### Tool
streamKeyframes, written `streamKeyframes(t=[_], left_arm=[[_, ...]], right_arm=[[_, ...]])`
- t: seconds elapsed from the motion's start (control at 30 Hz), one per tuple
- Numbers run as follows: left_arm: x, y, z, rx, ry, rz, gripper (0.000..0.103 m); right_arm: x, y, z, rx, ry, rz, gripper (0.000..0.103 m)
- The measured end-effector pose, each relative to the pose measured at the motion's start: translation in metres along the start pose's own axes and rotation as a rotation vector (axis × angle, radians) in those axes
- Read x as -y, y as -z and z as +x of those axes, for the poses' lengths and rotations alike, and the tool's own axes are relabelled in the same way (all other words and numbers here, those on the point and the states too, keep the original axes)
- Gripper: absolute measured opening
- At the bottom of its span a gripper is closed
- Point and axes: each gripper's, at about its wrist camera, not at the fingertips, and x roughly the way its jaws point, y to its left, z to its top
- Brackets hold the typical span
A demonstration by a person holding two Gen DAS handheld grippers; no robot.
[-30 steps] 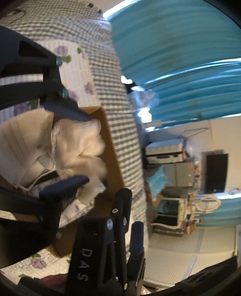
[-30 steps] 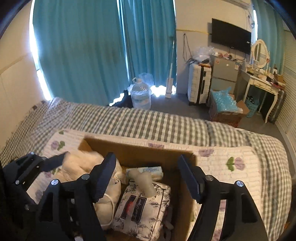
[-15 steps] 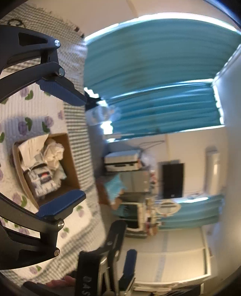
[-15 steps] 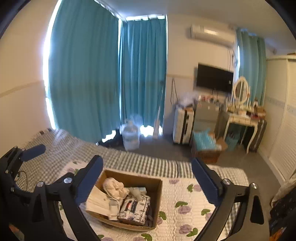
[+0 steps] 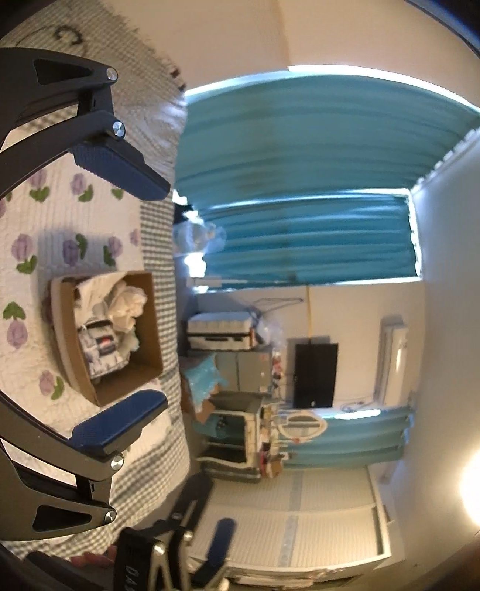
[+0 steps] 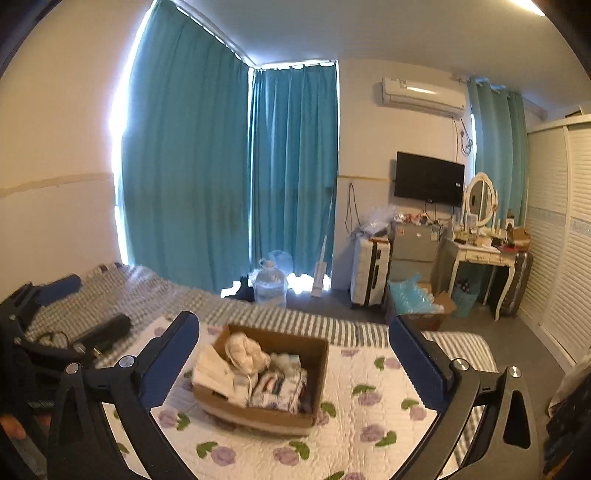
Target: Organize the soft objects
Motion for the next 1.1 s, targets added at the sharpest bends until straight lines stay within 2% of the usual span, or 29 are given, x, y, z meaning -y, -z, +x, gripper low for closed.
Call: streamKeyframes(t=[0.1, 0.23, 0.37, 0.73, 1.1], left_arm=[[-0.005, 0.023, 0.005, -0.008, -0.011, -0.03, 0.103], [-0.01, 0.053, 0.022, -0.052, -0.048, -0.027, 0.103], [-0.013, 0.073, 0.034, -0.095, -0.056, -0.026, 0.103], [-0.013, 0.095, 0.046, -0.147, -0.053, -0.027, 0.103], [-0.012, 0.095, 0.045, -0.155, -0.048, -0.025, 0.103]], right_arm=[[-0.001, 0.033, 0.017, -0.037, 0.04, -0.009, 0.103], [0.005, 0.067, 0.042, -0.117, 0.023, 0.021, 0.103], [0.011, 0.086, 0.058, -0.167, 0.019, 0.048, 0.103], [0.008, 0.093, 0.066, -0.181, 0.031, 0.038, 0.103], [0.005, 0.092, 0.067, -0.181, 0.028, 0.038, 0.103]])
